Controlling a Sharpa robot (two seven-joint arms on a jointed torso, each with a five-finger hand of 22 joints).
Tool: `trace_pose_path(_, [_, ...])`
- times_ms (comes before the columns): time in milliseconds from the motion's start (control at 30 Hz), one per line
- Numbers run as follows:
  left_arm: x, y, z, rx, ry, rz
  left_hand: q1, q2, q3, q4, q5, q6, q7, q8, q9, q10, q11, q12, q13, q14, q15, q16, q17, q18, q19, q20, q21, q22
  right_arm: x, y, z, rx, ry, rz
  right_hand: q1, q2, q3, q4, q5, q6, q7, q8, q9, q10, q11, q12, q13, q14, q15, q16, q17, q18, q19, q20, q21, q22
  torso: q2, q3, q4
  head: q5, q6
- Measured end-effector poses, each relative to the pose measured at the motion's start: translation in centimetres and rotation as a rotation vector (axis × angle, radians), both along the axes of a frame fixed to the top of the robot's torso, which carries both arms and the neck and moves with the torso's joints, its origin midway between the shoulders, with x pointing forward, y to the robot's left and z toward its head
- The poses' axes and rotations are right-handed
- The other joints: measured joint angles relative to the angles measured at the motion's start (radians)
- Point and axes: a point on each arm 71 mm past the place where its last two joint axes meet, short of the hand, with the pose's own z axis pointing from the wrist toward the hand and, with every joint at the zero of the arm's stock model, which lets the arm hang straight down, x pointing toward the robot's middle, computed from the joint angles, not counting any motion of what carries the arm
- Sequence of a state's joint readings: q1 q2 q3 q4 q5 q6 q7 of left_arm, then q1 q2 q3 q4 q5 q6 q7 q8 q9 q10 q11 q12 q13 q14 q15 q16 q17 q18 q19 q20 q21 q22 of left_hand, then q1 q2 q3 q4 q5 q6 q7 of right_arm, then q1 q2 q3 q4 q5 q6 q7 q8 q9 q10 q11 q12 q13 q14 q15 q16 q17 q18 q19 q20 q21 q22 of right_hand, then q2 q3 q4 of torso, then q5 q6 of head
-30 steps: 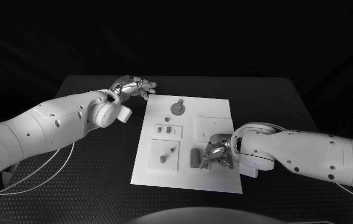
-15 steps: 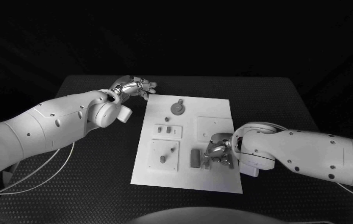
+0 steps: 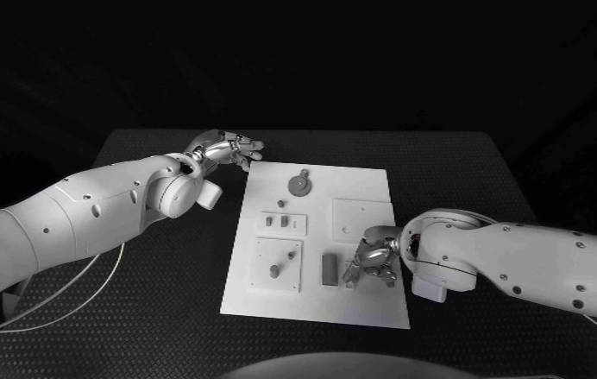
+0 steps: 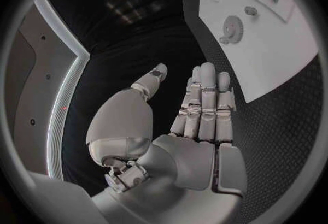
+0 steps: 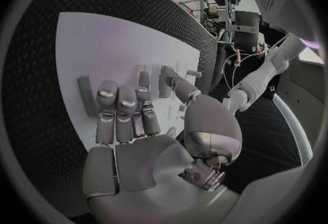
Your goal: Assemble the parts on the task board
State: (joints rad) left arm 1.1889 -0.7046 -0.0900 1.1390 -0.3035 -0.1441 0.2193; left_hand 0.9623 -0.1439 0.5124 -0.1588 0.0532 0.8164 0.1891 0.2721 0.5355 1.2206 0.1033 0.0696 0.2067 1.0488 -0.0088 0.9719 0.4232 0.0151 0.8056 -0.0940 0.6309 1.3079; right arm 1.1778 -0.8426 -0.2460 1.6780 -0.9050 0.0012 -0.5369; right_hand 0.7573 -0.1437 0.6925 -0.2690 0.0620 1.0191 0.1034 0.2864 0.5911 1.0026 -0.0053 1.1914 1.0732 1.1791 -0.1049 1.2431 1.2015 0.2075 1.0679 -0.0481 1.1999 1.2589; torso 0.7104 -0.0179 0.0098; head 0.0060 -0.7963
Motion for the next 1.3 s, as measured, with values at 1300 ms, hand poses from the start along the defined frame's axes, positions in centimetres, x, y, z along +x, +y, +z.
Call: trace_pose_path(1300, [-0.2, -0.1, 0.0, 0.005, -0.004, -0.013, -0.004, -0.004, -0.002, 0.002, 0.0, 0.0, 0.0, 0.004, 0.0, 0.0, 0.0, 0.0, 0.002, 0.0, 0.0, 0.0, 0.002, 0.0, 0.0, 0.0, 0.0, 0.0, 0.9, -7.6, 1.0, -0.222, -0.132, -0.059, 0.005, -0.016, -0.034, 0.029, -0.008, 0.019, -0.014, 0.012, 0.015, 0.032, -0.011, 0.0, 0.003, 0.05, -0.011, 0.03, 0.026, 0.001, 0.016, -0.006, 0.01, -0.009, 0.0, 0.0, 0.0011, -0.024, 0.01])
